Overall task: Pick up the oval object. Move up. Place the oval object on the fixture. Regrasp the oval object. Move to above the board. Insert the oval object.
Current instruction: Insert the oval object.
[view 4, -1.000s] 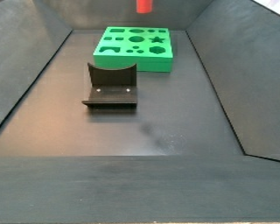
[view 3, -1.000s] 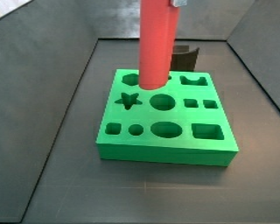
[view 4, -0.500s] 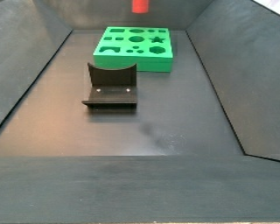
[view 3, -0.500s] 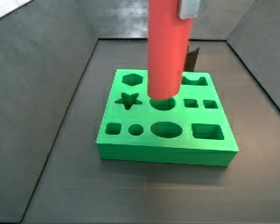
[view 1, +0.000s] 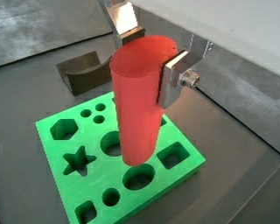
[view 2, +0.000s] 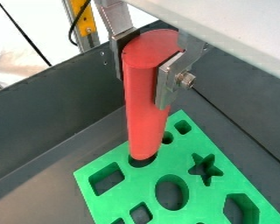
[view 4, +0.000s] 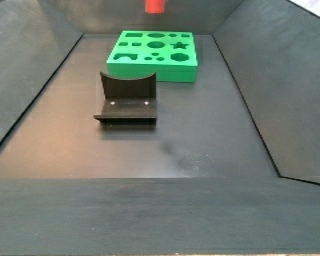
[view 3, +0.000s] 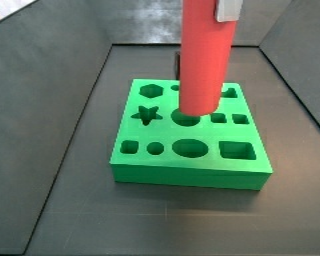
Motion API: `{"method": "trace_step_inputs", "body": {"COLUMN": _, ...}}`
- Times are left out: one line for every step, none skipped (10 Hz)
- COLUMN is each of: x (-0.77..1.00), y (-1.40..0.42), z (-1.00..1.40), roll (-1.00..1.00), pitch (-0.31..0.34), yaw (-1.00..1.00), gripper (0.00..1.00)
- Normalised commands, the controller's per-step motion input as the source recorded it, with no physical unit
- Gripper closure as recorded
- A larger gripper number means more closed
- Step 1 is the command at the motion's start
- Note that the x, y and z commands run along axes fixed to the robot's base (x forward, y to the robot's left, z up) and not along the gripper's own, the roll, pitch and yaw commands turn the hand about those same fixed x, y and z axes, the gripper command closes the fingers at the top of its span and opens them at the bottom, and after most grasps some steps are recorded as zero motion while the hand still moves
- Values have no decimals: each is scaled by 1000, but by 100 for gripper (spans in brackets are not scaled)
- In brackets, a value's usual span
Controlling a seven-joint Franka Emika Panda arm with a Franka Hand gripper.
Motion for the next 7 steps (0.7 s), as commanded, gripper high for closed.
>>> {"method": "trace_step_inputs", "body": {"x": 354, "y": -166, "z": -394, "roll": 229, "pitch": 20, "yaw": -426, "gripper": 100}}
{"method": "trace_step_inputs", "body": {"x": 266, "y": -91, "z": -226, "roll": 166, "pitch": 20, "yaw": -320, "gripper": 100}}
{"method": "trace_step_inputs", "body": {"x": 251, "y": -71, "z": -109, "roll": 134, "pitch": 31, "yaw": -314, "gripper": 100}}
{"method": "trace_step_inputs", "body": {"x": 223, "y": -14, "z": 0, "roll": 103, "pitch": 29, "yaw": -431, "gripper": 100}}
{"method": "trace_step_inputs", "body": {"x": 0, "y": 0, "z": 0, "roll": 9, "pitch": 31, "yaw": 0, "gripper": 100}}
{"method": "trace_step_inputs", "body": {"x": 43, "y": 0, "z": -229, "roll": 0, "pitch": 0, "yaw": -74, "gripper": 100}}
{"method": "trace_step_inputs", "body": {"x": 0, "y": 0, "z": -623, "roll": 54, "pitch": 0, "yaw": -131, "gripper": 100}}
